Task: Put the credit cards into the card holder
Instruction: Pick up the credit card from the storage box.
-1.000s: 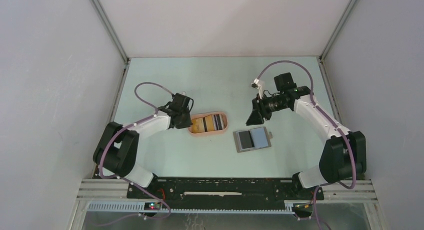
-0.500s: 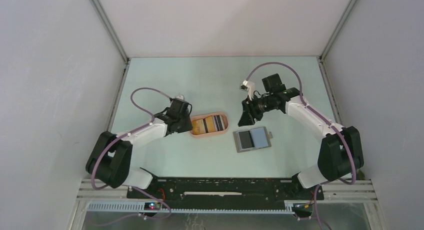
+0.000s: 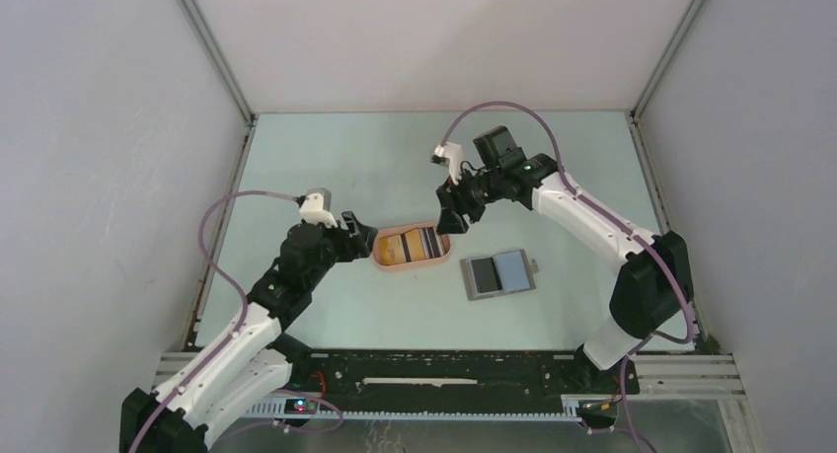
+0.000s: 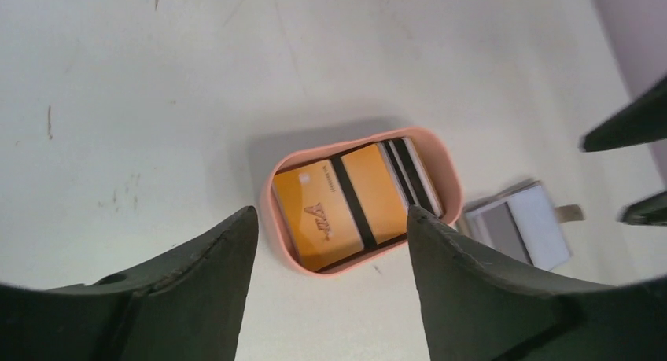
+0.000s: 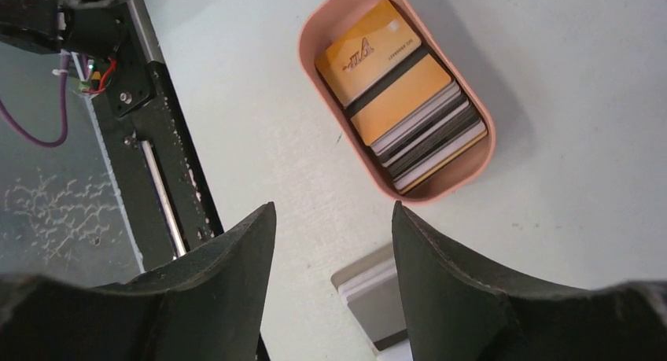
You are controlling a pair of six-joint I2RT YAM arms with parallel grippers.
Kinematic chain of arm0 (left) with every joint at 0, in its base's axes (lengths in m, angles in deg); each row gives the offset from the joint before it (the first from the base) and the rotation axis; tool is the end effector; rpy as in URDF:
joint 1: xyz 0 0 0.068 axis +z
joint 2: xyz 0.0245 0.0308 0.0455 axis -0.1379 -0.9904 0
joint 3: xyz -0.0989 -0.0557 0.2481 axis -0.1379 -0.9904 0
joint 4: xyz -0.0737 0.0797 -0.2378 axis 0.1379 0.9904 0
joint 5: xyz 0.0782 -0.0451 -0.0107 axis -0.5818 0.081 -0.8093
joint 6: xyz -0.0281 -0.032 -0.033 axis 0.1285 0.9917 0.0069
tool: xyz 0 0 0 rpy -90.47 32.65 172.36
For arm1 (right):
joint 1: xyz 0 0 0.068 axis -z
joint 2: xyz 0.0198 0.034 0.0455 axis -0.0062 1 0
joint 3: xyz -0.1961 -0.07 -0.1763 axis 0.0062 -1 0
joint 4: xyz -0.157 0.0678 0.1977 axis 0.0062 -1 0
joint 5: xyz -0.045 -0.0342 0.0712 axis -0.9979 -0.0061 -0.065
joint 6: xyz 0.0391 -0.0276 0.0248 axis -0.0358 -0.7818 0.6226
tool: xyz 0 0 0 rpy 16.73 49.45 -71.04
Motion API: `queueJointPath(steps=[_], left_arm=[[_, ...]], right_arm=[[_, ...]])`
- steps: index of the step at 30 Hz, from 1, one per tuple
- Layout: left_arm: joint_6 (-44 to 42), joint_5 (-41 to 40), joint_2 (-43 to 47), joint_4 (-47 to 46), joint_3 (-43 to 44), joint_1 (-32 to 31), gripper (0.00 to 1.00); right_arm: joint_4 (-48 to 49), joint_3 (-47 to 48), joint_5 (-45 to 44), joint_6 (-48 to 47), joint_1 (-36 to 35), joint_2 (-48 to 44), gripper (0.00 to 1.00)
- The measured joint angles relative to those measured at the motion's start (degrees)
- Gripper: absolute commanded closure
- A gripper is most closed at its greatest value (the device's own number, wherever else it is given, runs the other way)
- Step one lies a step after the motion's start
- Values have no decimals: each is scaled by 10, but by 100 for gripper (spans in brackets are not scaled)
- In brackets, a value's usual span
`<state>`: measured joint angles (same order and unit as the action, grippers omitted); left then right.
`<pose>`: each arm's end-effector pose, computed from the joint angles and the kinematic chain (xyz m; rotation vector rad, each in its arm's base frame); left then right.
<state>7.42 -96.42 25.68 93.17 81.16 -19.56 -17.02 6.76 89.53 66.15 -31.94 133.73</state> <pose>0.1654 -0.0811 0.2450 -0.1056 1.9911 -0.5213 0.2806 0.2033 0.3052 -1.2305 2.0759 0.9497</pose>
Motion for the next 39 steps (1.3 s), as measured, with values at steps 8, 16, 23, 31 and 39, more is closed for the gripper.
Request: queueJointPath(steps=[8,16,23,31,39], left_arm=[[-15,28,56,-63,-48,0,4],[-13,55,37,-101,-82,1,6],[-7,60,4,-119,-109,1,6],[-3,60,-37,-146,-118,1,7],[-2,61,-74,-167,-122,1,8]], right_arm=[[-13,56,-70,20,-54,76,27],[-14,79,-135,75,-72,139,16],[7,83,-191,166,-96,182,13],[48,64,-288,267,-106,190,5],[69,61,-322,324,-108,206,1]])
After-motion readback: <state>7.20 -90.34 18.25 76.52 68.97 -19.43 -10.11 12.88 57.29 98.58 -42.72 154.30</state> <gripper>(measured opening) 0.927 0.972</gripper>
